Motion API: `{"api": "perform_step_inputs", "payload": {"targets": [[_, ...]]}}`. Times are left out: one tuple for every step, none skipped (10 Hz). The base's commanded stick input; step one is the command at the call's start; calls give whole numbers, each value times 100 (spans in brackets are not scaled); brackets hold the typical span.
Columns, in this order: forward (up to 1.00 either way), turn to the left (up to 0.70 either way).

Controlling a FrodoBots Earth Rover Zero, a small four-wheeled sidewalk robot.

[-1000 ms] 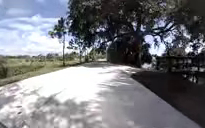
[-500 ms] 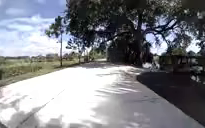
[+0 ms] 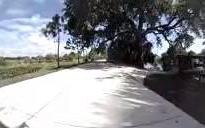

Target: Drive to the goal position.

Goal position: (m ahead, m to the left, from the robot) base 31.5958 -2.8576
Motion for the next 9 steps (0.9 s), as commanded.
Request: {"api": "perform_step_inputs", "payload": {"targets": [[85, 0], [85, 0], [85, 0], [85, 0], [85, 0], [85, 0], [85, 0], [85, 0], [85, 0]]}}
